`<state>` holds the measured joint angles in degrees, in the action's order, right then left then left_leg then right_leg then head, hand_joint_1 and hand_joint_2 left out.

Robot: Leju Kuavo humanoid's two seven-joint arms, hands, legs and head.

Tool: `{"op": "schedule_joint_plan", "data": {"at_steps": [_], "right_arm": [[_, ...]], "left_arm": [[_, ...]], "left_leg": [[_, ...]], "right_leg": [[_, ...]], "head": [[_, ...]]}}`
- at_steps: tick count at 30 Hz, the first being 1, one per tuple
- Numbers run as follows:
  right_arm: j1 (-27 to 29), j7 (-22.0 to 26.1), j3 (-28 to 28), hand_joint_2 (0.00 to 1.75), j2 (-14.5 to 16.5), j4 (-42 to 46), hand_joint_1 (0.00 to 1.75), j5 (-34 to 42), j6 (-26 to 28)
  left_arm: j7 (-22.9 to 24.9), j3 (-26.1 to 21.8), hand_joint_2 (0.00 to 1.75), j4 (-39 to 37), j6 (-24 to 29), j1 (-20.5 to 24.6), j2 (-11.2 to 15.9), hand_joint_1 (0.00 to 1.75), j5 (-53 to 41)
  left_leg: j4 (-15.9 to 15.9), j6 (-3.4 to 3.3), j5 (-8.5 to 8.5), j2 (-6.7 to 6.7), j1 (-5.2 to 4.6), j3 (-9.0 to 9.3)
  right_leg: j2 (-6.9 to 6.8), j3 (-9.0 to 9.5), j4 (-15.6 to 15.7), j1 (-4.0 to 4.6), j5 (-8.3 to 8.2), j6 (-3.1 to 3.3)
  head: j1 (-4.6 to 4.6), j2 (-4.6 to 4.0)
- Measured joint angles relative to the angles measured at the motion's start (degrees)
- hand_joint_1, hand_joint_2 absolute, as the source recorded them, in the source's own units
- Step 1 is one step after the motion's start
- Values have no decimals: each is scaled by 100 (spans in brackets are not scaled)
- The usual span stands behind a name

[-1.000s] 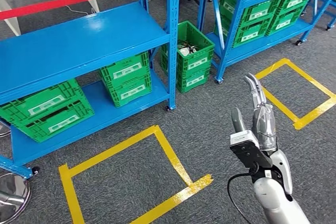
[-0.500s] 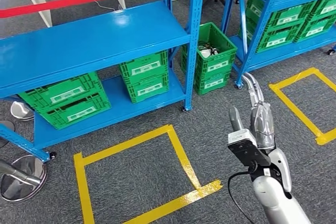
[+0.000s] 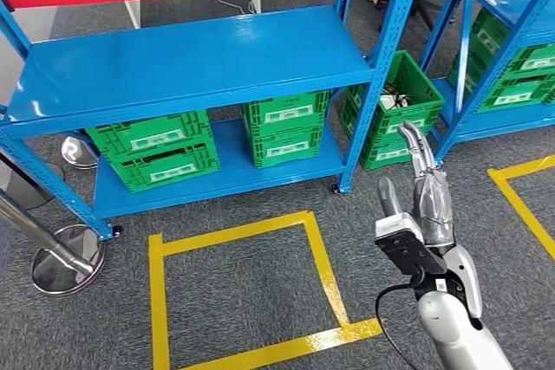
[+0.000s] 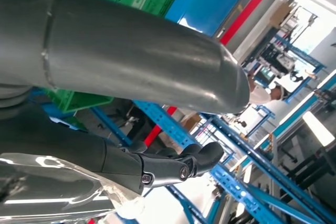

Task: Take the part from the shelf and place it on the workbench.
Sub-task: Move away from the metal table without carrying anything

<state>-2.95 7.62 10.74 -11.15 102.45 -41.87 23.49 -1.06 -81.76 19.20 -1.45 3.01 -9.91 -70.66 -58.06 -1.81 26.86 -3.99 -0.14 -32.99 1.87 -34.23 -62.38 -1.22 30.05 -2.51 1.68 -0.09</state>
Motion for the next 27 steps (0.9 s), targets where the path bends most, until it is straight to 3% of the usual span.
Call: {"op": "schedule_joint_plan", "data": {"at_steps": [2, 4, 6, 7, 9, 11, 12, 13, 14, 16, 18, 24, 25, 27], "right_arm": [[-13, -5, 2, 0, -1, -9, 0, -1, -9], [-30, -13, 5, 0, -1, -17, 0, -5, -20], [-61, -15, 9, 0, 0, -21, 0, -11, -28], [-73, -17, 10, 0, -1, -23, 0, -13, -32], [-78, -19, 10, 0, -2, -34, 0, -12, -35], [-76, -23, 14, 0, -2, -53, 0, -16, -48], [-78, -28, 16, 0, -2, -62, 0, -25, -59], [-79, -33, 19, 0, -2, -68, 0, -38, -71], [-82, -37, 21, 0, -2, -72, 0, -56, -79], [-85, -49, 26, 0, -2, -79, 0, -70, -88], [-86, -70, 31, 0, -2, -87, 0, -42, -100], [-87, -114, 35, 0, -2, -98, 0, 63, -143], [-89, -177, 38, 0, -1, -104, 0, 153, -177], [-73, -521, 15, 87, 2, -173, 0, 375, -320]], "left_arm": [[-16, 14, 0, -2, 7, 3, 3, 0, -11], [-22, 31, 0, -4, 8, -8, 14, 0, -17], [-34, 52, 0, -18, 8, -12, 18, 0, -24], [-42, 65, 0, -26, 9, -3, 22, 0, -28], [-52, 85, 0, -37, 9, 17, 19, 0, -31], [-62, 92, 0, -45, 14, 16, 22, 0, -30], [-67, 93, 0, -49, 18, 9, 25, 0, -29], [-73, 93, 0, -52, 22, 3, 29, 0, -29], [-78, 94, 0, -55, 25, -1, 33, 0, -29], [-85, 94, 0, -57, 28, 9, 42, 0, -27], [-88, 95, 0, -58, 32, 22, 46, 0, -23], [-89, 96, 0, -58, 34, 16, 48, 0, -17], [-94, 96, 0, -58, 39, 5, 45, 0, -15], [-157, 97, 87, -61, 107, 10, 29, 0, -20]], "left_leg": [[-37, 60, 8, -100, 0, -43], [-44, 115, -1, -175, 7, -77], [-183, 176, 93, -45, 0, -138], [-407, 209, 218, 78, -1, -239], [-1150, 265, 550, 287, 20, -598], [-1674, 290, 665, 332, 46, -874], [-1642, 290, 563, 341, 51, -871], [-1376, 278, 363, 361, 52, -753], [-974, 253, 137, 435, 42, -569], [-312, 185, -96, 644, -13, -260], [-118, 141, -73, 760, -58, -180], [-106, 128, -66, 731, -66, -198], [-79, 101, -73, 702, -54, -187], [-21, 4, -76, 587, -32, -150]], "right_leg": [[135, 203, 372, -10, -67, 39], [77, 237, 397, -5, -55, 94], [-29, 269, 423, -22, -57, 158], [-95, 290, 436, -32, -52, 190], [-227, 315, 438, -19, -27, 235], [-349, 339, 437, -9, 0, 248], [-403, 359, 437, -8, 17, 246], [-455, 388, 437, -7, 38, 239], [-505, 421, 438, -4, 63, 225], [-591, 449, 441, 18, 110, 175], [-635, 443, 439, 43, 130, 131], [-674, 450, 447, 50, 128, 105], [-668, 454, 457, 44, 145, 77], [-431, 7, -385, 27, 518, 4]], "head": [[-5, 0], [-5, 0], [-35, 0], [-56, 0], [-93, 0], [-93, 0], [-96, 0], [-94, 0], [-96, 0], [-92, 0], [-88, 0], [-83, 0], [-84, 0], [-61, 0]]}}
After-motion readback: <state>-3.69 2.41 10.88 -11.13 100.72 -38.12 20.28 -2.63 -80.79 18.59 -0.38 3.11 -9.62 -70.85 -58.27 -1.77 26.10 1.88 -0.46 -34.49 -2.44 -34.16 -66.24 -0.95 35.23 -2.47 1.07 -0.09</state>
